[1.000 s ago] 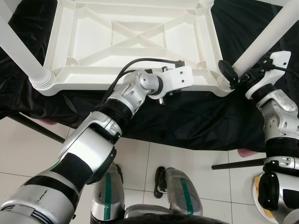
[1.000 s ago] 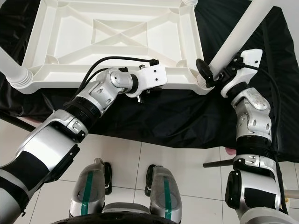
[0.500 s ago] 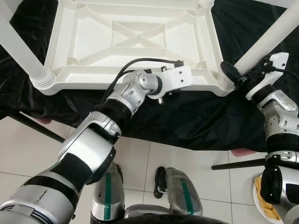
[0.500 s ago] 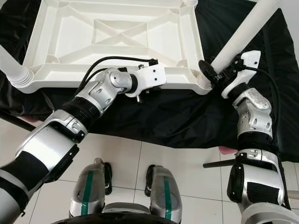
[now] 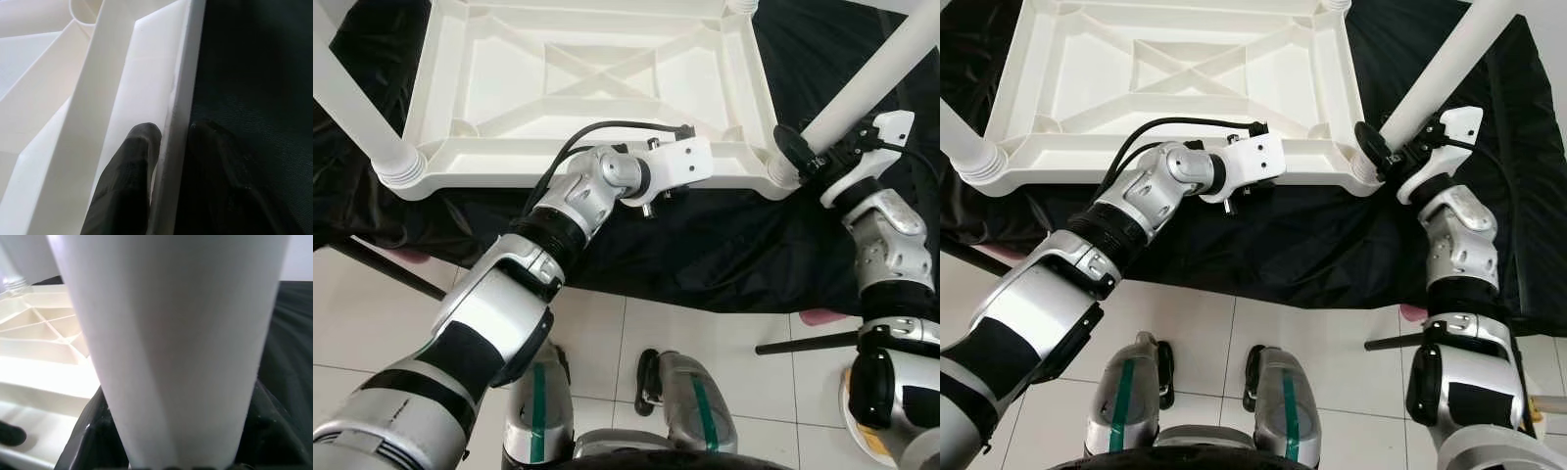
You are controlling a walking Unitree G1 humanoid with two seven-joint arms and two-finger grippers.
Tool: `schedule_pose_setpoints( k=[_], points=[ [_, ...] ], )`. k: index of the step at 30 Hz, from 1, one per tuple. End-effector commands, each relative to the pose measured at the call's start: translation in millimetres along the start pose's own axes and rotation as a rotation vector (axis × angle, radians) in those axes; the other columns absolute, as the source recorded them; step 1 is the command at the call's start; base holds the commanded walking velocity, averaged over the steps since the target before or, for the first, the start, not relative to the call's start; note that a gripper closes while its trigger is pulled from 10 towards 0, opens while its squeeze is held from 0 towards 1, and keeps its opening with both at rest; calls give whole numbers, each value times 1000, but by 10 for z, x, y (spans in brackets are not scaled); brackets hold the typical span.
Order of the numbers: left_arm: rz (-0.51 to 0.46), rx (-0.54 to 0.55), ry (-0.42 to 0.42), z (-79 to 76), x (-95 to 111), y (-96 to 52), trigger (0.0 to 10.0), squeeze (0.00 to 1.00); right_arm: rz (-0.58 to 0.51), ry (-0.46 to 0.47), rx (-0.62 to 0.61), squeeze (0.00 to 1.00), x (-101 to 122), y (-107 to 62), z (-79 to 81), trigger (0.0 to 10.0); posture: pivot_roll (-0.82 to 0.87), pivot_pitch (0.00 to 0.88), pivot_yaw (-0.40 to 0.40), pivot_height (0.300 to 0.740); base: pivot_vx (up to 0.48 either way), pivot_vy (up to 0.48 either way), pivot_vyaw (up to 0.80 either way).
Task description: Building children table
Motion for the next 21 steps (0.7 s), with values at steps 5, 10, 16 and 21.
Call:
schedule_pose_setpoints(
  k=[5, 10, 16, 21],
  points=[
    [58, -42, -25, -105, -170, 35, 10000, 0, -31, 60, -70, 0, 110, 33, 58, 0, 53, 54, -50, 740, 0, 0, 0],
    [56, -42, -26, -112, -164, 41, 10000, 0, 21, 82, -226, 0, 106, 43, 139, 0, 48, 53, -54, 740, 0, 0, 0],
    [57, -44, -25, -116, -164, 45, 10000, 0, 110, 95, -487, 0, 17, -43, 20, 0, 44, 49, -51, 740, 0, 0, 0],
    [57, -46, -22, -121, -161, 48, 10000, 0, 170, 70, -586, 0, -17, -108, 23, 0, 44, 46, -53, 740, 0, 0, 0]
  ],
)
Point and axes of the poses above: a point about 5 cm out from each wrist's last joint towards the gripper, its own y axis pointing out of the wrist towards the gripper, its own x axis along the axis of the wrist's last joint, z = x × y, the point moved 5 cm from there along y, pointing out of the wrist towards the gripper, and after that the axes turned 12 degrees about -y, right-handed, at the moved point
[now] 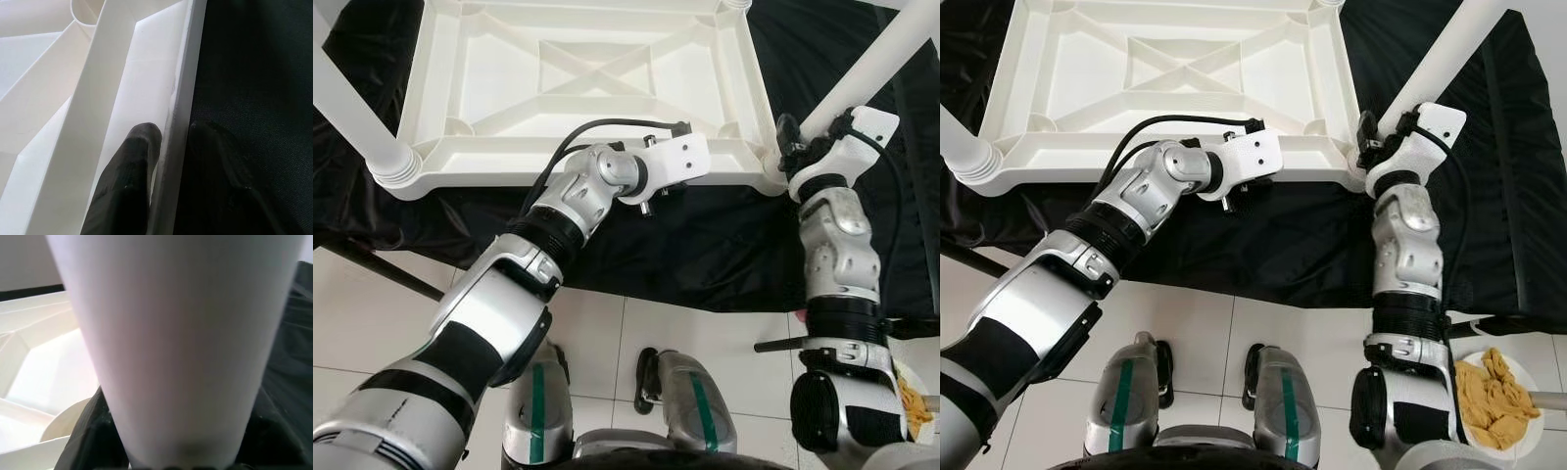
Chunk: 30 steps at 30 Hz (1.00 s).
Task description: Building children table
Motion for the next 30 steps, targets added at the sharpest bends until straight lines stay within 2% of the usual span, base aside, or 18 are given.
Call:
schedule_pose_setpoints(
  k=[1, 5, 8, 13, 14, 17, 18, 20, 21, 30],
  points=[
    [60, -46, -22, -117, -172, 48, 10000, 0, 67, -8, -121, 0, -115, -50, -148, 0, 44, 45, -54, 740, 0, 0, 0],
    [59, -45, -21, -118, -169, 51, 10000, 0, 124, 57, -274, 0, -189, -134, -211, 0, 48, 40, -58, 740, 0, 0, 0],
    [58, -47, -21, -123, -170, 53, 10000, 0, 140, 36, -335, 0, -182, -170, -240, 0, 48, 40, -59, 740, 0, 0, 0],
    [60, -48, -22, -131, -176, 56, 10000, 0, 147, 51, -351, 0, -155, -186, -194, 0, 51, 38, -62, 740, 0, 0, 0],
    [61, -48, -21, -130, -180, 55, 10000, 0, 146, 40, -339, 0, -138, -171, -197, 10000, 52, 37, -64, 740, 0, 0, 0],
    [62, -47, -22, -130, -186, 54, 10000, 0, 148, 17, -339, 0, -128, -160, -222, 10000, 54, 34, -67, 740, 0, 0, 0],
    [63, -47, -22, -130, -188, 53, 10000, 0, 146, 15, -336, 102, -122, -155, -226, 10000, 54, 34, -67, 740, 0, 0, 0],
    [63, -47, -22, -130, -188, 53, 10000, 0, 146, 15, -336, 102, -122, -155, -226, 10000, 54, 34, -67, 740, 0, 0, 0],
    [63, -47, -21, -130, -189, 54, 10000, 0, 138, 19, -332, 1000, -111, -149, -231, 10000, 55, 32, -69, 740, 0, 0, 0],
    [62, -48, -22, -143, -190, 61, 10000, 0, 97, 9, -228, 1000, -74, -86, -186, 10000, 51, 26, -68, 740, 0, 0, 0]
  ],
)
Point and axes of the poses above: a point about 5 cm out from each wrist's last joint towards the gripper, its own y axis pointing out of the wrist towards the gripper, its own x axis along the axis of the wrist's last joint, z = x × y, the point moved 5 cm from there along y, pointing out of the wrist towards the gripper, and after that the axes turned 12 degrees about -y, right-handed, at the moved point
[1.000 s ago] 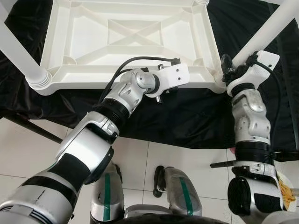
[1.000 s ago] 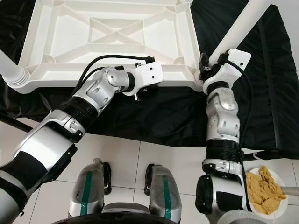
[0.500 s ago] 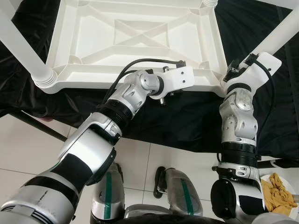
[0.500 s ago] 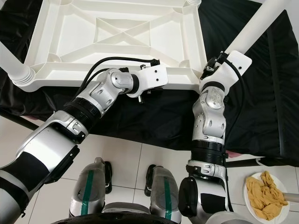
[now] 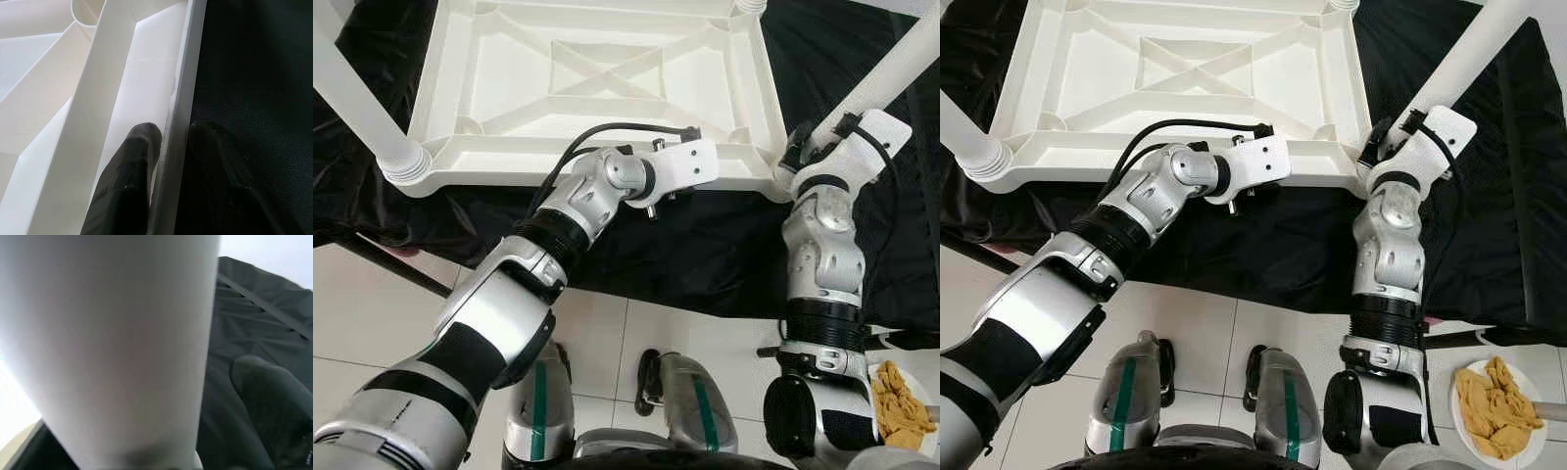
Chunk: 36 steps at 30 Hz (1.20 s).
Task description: Building children table
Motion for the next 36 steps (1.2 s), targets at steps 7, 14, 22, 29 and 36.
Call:
schedule_pose_setpoints(
  k=[7, 14, 22, 29, 36],
  points=[
    [65, -39, -26, -104, -192, 43, 10000, 0, -21, -39, 326, 0, -87, 45, 130, 10000, 52, 21, -65, 740, 0, 0, 0],
    [65, -41, -25, -101, -191, 38, 10000, 0, -91, -121, 649, 0, -100, -82, 267, 10000, 47, 31, -53, 740, 0, 0, 0],
    [65, -36, -25, -72, -188, 25, 10000, 0, -100, -140, 806, 0, -163, -97, 190, 10000, 50, 33, -46, 740, 0, 0, 0],
    [67, -36, -25, -68, -190, 20, 10000, 0, -116, -129, 872, 0, -154, -84, 131, 10000, 53, 32, -43, 740, 0, 0, 0],
    [69, -35, -20, -55, -189, 11, 10000, 0, -115, -124, 868, 0, -143, 58, -32, 10000, 57, 32, -39, 740, 0, 0, 0]
  ],
)
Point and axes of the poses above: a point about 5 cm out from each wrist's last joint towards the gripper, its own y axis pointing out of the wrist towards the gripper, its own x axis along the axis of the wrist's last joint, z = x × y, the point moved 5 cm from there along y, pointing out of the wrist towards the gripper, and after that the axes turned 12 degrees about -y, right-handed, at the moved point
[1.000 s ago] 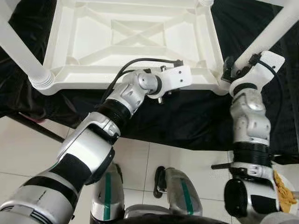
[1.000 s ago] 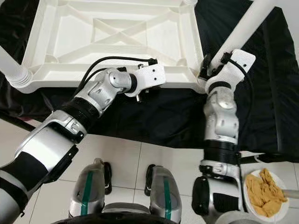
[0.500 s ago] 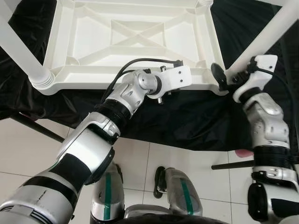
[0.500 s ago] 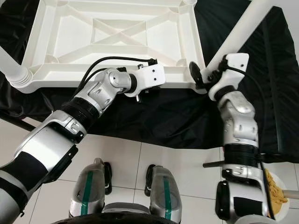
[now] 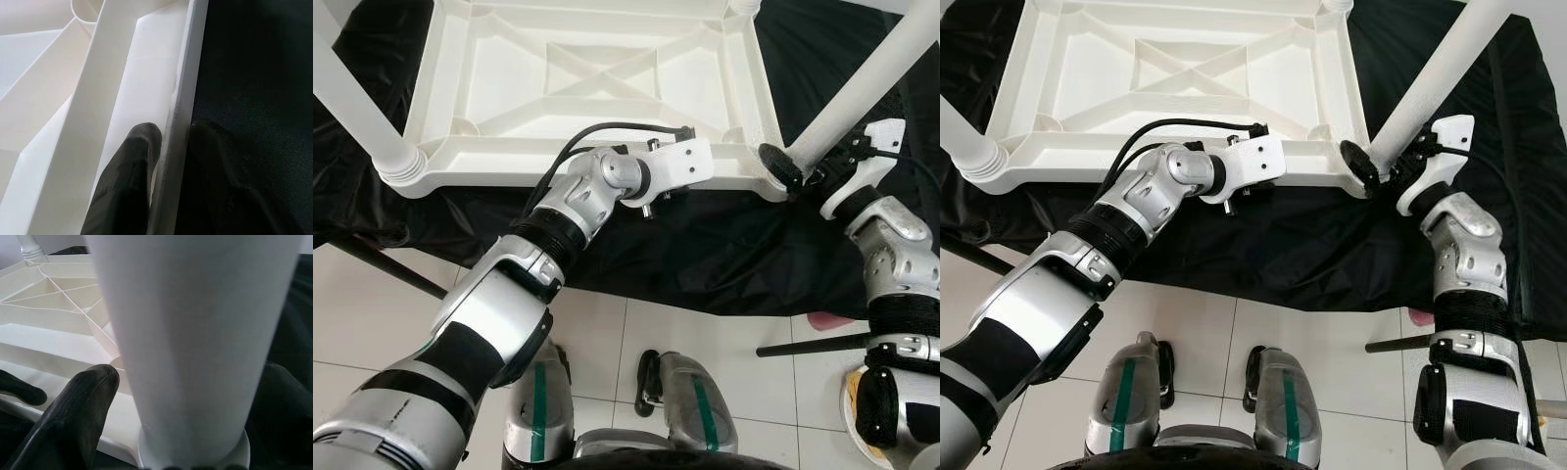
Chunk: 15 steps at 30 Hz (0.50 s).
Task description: Building children table
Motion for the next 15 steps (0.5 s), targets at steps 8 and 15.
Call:
schedule_pose_setpoints(
  k=[8, 15],
  points=[
    [62, -39, -17, -70, -162, 19, 10000, 0, 8, -3, -5, 0, -69, -58, -163, 0, 59, 35, -34, 740, 0, 0, 0],
    [63, -42, -18, -75, -164, 17, 10000, 0, 19, -10, 37, 0, -125, -76, -120, 0, 59, 39, -33, 740, 0, 0, 0]
  ],
)
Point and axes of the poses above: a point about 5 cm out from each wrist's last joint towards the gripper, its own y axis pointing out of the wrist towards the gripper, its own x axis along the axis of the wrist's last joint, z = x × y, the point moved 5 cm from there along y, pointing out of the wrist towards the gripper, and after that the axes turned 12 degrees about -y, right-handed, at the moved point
